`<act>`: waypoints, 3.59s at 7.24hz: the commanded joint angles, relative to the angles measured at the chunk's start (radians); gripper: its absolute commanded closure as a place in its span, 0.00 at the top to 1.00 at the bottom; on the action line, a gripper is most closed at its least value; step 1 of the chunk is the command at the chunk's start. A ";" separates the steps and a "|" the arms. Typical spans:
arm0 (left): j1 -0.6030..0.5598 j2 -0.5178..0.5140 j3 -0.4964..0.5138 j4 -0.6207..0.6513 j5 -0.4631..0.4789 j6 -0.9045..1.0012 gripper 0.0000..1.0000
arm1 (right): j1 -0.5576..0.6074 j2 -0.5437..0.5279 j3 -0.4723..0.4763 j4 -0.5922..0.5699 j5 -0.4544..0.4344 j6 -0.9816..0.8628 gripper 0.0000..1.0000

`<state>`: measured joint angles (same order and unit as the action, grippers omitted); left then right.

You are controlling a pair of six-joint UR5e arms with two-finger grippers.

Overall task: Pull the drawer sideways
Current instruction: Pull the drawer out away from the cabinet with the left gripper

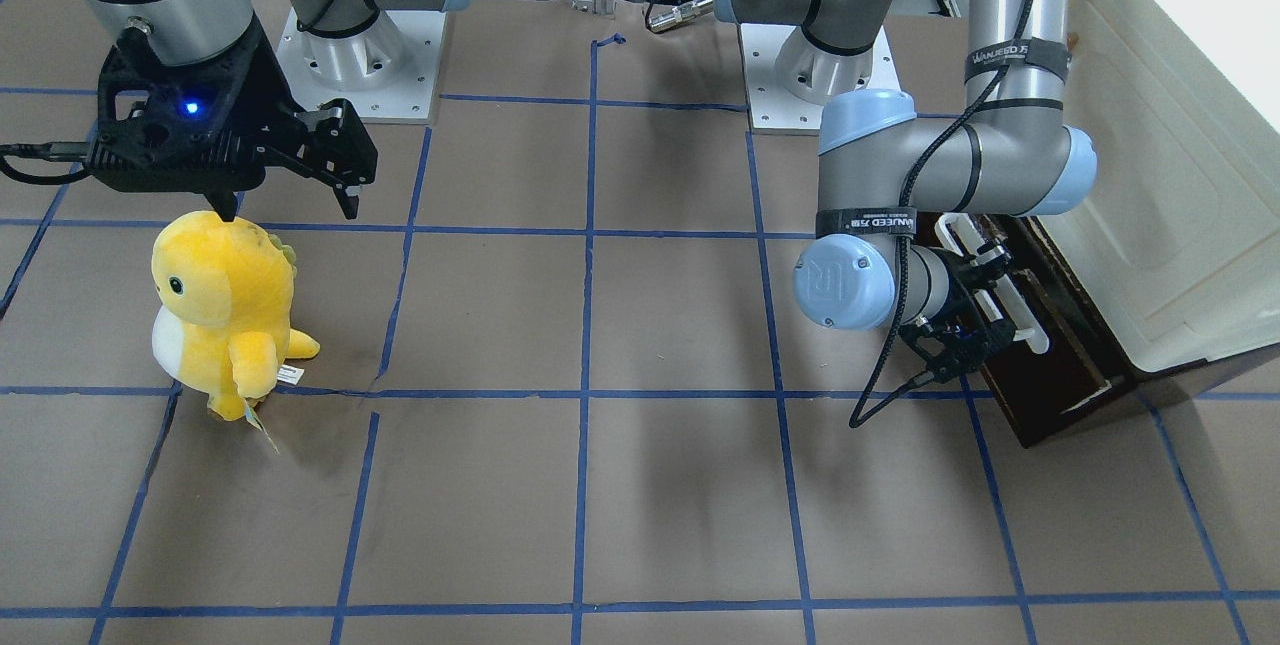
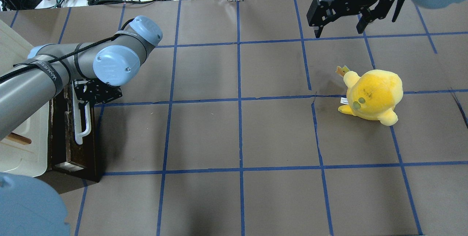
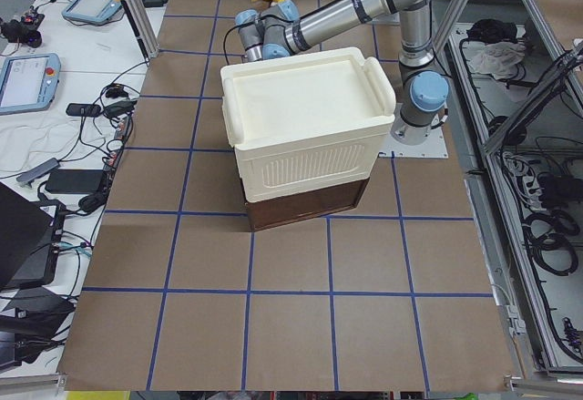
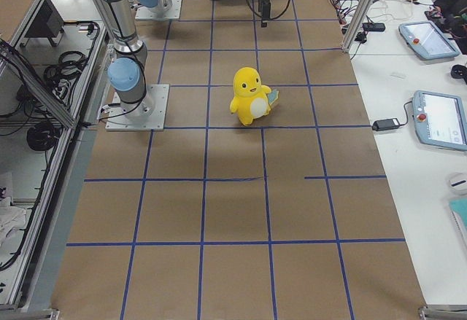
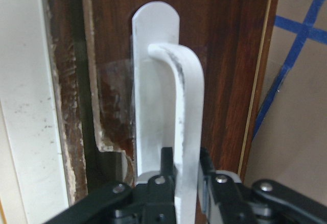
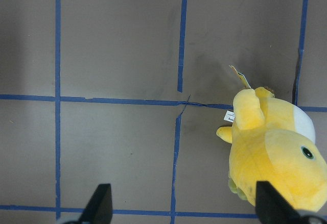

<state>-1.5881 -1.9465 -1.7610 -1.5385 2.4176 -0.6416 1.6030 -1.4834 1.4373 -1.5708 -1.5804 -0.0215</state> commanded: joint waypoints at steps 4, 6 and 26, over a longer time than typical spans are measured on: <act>-0.032 -0.003 0.002 -0.003 0.000 -0.013 0.24 | 0.000 0.000 0.000 0.000 0.000 0.000 1.00; -0.041 -0.005 0.017 -0.015 -0.002 -0.015 0.24 | 0.000 0.000 0.000 0.000 -0.001 0.000 1.00; -0.131 -0.045 0.104 -0.092 -0.034 -0.058 0.26 | 0.000 0.000 0.000 0.000 0.000 0.000 1.00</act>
<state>-1.7193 -1.9940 -1.6613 -1.6201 2.3836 -0.6995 1.6030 -1.4834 1.4374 -1.5708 -1.5800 -0.0215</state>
